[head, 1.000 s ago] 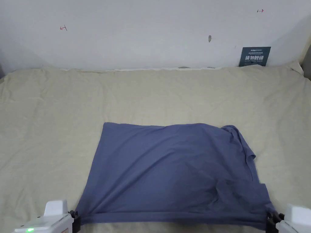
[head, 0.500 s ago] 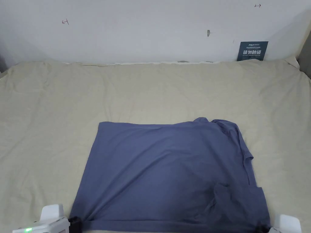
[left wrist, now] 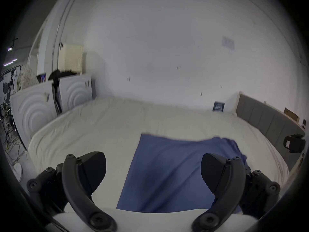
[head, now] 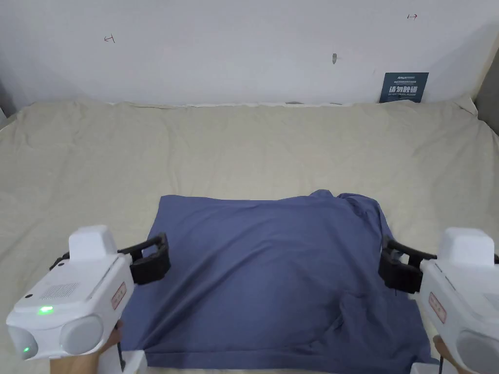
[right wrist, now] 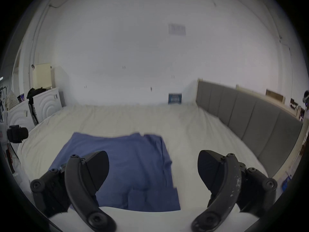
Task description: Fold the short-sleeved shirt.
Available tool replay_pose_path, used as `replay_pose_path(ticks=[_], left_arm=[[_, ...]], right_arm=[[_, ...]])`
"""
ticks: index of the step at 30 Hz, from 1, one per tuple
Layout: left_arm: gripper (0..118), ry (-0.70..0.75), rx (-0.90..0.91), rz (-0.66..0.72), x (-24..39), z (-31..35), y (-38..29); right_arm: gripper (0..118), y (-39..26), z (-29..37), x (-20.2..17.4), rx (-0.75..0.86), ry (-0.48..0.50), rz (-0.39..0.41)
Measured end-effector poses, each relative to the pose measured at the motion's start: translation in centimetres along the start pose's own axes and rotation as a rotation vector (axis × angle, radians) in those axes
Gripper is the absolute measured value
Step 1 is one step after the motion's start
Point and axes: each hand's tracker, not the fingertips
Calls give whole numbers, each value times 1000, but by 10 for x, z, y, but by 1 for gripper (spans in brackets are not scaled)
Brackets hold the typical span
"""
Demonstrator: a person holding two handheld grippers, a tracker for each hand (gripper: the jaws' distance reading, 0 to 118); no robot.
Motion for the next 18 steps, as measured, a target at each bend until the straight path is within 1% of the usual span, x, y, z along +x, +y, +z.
replay_pose_path(ticks=[1, 2, 3, 4, 5, 6, 7, 8, 10, 12, 15, 18], left_arm=[[114, -2, 33, -12, 6, 2, 5], [109, -4, 68, -15, 10, 2, 7], [93, -16, 105, -26, 14, 4, 10], [75, -22, 126, -32, 18, 6, 12], [46, -23, 140, -38, 22, 7, 13], [5, -20, 150, -46, 24, 6, 13], [1, -20, 152, -46, 27, 6, 13], [1, -24, 154, -45, 27, 6, 14], [0, -64, 126, -39, 25, 2, 15], [0, -51, 126, -35, 25, 2, 13], [0, -39, 90, -65, 19, 0, 8], [0, -21, 3, -68, 7, -3, -1]], right_arm=[[106, 5, 4, -4, 35, -7, 10], [99, 10, 7, -7, 55, -13, 12], [84, 14, 12, -12, 80, -27, 10], [69, 16, 14, -14, 103, -26, 16], [47, 17, 16, -17, 118, -28, 25], [13, 19, 19, -21, 131, -44, 41], [2, 20, 19, -23, 140, -55, 62], [2, 20, 20, -25, 162, -66, 79], [2, 21, 22, -26, 154, -43, 81], [2, 20, 21, -26, 155, -46, 80], [2, 19, 22, -26, 157, -48, 81], [2, 17, 20, -24, 148, -41, 67]])
